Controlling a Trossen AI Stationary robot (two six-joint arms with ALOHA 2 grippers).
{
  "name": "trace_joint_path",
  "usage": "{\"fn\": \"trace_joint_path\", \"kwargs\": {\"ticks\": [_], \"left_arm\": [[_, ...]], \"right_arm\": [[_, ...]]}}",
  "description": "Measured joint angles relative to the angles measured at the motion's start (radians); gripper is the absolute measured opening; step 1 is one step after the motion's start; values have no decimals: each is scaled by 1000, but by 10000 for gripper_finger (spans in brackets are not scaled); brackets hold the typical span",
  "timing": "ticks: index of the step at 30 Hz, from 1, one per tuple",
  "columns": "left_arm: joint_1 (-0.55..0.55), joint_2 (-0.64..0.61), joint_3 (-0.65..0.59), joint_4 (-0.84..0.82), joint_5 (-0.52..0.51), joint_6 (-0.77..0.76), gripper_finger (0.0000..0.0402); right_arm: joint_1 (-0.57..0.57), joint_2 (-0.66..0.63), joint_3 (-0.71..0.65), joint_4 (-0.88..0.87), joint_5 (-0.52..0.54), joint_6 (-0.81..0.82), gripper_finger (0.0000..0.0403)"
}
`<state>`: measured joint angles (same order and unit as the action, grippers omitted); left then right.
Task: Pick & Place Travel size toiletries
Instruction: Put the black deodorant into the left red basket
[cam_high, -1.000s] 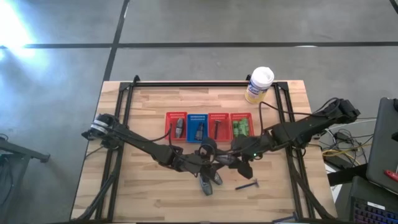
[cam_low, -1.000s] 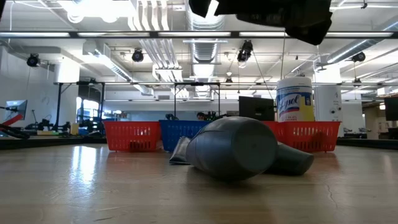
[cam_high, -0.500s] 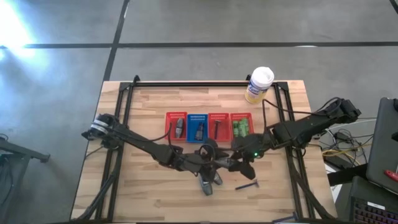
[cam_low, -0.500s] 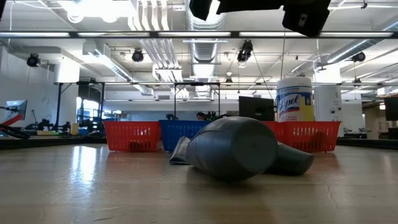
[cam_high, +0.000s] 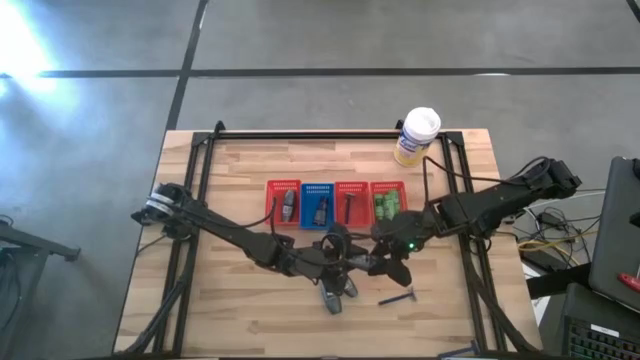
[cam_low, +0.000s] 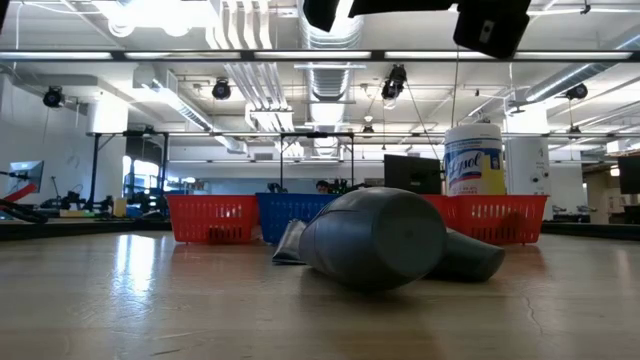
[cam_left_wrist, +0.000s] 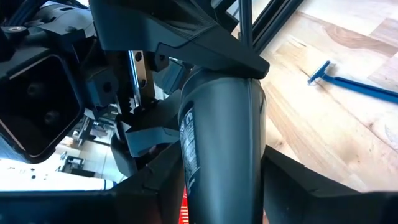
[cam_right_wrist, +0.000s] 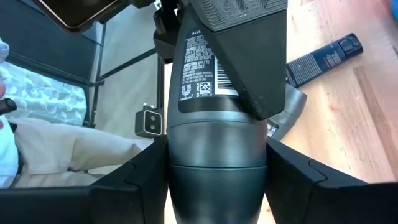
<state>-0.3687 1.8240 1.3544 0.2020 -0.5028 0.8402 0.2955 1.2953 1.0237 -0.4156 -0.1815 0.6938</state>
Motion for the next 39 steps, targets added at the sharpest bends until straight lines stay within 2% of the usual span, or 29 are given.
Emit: {"fn": "trace_joint_path", "kwargs": {"ticks": [8, 22, 31, 35, 39], "left_arm": [[-1, 0, 0, 0, -19, 3, 178], [-2, -3, -2, 49, -11, 3, 224], [-2, -77, -1, 93, -4, -3, 225], [-2, -113, 11, 142, 81, -6, 225], [2, -118, 15, 121, 159, -4, 223]], "right_arm": [[-18, 0, -2, 1, -18, 2, 199], [-20, -4, -5, -18, -30, -36, 197], [-30, -101, -3, -15, -77, -22, 197], [-36, -151, -7, -28, -106, 0, 199], [-36, -170, -7, -22, -146, 19, 202]]}}
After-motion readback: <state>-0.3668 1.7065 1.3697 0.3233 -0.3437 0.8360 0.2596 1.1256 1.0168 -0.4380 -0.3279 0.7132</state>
